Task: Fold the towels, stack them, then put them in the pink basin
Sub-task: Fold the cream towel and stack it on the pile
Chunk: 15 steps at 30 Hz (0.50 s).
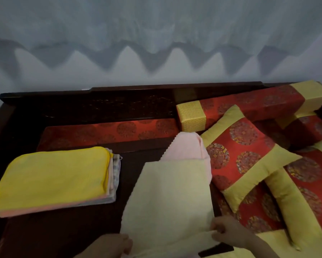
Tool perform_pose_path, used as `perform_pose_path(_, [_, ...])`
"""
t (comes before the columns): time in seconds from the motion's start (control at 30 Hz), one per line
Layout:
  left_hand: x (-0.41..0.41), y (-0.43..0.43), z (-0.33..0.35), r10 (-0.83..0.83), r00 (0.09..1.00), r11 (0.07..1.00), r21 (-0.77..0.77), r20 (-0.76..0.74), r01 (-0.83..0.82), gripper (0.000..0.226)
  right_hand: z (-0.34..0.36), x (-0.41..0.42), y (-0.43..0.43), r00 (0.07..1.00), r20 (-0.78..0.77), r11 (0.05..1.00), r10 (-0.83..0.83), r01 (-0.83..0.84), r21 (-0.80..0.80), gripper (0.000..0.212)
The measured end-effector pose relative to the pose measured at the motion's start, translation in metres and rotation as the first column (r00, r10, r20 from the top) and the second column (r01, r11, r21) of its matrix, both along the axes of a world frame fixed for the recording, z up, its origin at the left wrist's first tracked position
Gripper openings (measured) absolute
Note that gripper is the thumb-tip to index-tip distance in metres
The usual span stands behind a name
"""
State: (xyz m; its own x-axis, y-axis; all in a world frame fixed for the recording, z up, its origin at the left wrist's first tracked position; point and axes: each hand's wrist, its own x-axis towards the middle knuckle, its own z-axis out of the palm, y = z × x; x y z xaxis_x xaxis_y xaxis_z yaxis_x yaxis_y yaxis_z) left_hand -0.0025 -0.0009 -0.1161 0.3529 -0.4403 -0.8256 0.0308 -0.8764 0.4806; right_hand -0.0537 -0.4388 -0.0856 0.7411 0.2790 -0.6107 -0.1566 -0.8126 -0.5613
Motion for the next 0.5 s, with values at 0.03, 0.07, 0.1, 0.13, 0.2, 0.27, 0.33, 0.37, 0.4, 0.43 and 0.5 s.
perform_pose_path(0.03, [0.005, -0.021, 0.022, 0.026, 0.998, 0.999, 0.035, 0.049, -0.028, 0.032, -0.005, 0.001, 0.001, 1.000, -0.005, 1.000, -0.019, 0.019, -0.005, 0.017])
perform_pose_path(0.07, [0.020, -0.048, 0.035, -0.044, 0.986, 0.999, 0.023, 0.162, 0.040, 0.017, -0.008, 0.004, 0.002, 0.999, 0.002, 0.999, -0.038, 0.038, -0.002, 0.015])
perform_pose_path(0.1, [0.028, -0.062, 0.046, 0.055, 0.975, 0.998, -0.021, 0.214, -0.052, 0.006, -0.010, 0.006, 0.004, 0.999, 0.004, 0.999, -0.041, 0.041, -0.001, 0.016])
perform_pose_path(0.13, [0.038, -0.072, 0.051, 0.200, 0.927, 0.976, -0.152, 0.317, -0.158, 0.010, -0.013, 0.009, 0.006, 0.999, 0.006, 0.999, -0.033, 0.033, -0.001, 0.018])
perform_pose_path(0.2, [0.077, -0.083, 0.049, 0.544, 0.750, 0.839, -0.272, 0.377, -0.472, 0.015, -0.020, 0.011, 0.009, 1.000, 0.009, 1.000, -0.028, 0.028, 0.001, 0.021])
perform_pose_path(0.27, [0.111, -0.100, 0.032, 0.712, 0.583, 0.689, -0.225, 0.392, -0.689, 0.026, -0.030, 0.010, 0.009, 0.998, 0.022, 0.998, -0.062, 0.062, 0.004, 0.016])
perform_pose_path(0.33, [0.123, -0.115, 0.026, 0.695, 0.642, 0.703, -0.117, 0.325, -0.702, 0.035, -0.040, 0.008, 0.007, 0.996, 0.030, 0.996, -0.088, 0.088, -0.008, 0.014])
perform_pose_path(0.37, [0.126, -0.119, 0.021, 0.687, 0.666, 0.713, -0.093, 0.290, -0.695, 0.036, -0.045, 0.007, 0.006, 0.995, 0.034, 0.996, -0.092, 0.092, -0.015, 0.015])
perform_pose_path(0.4, [0.126, -0.121, 0.021, 0.672, 0.680, 0.725, -0.074, 0.292, -0.684, 0.034, -0.048, 0.005, 0.006, 0.995, 0.036, 0.995, -0.095, 0.096, -0.014, 0.015])
perform_pose_path(0.43, [0.128, -0.123, 0.019, 0.659, 0.686, 0.736, -0.073, 0.309, -0.673, 0.030, -0.050, 0.004, 0.005, 0.994, 0.038, 0.994, -0.105, 0.105, -0.003, 0.016])
perform_pose_path(0.5, [0.127, -0.125, 0.018, 0.682, 0.679, 0.725, -0.129, 0.272, -0.677, 0.016, -0.049, 0.001, 0.006, 0.991, 0.060, 0.992, -0.122, 0.122, 0.010, 0.017])
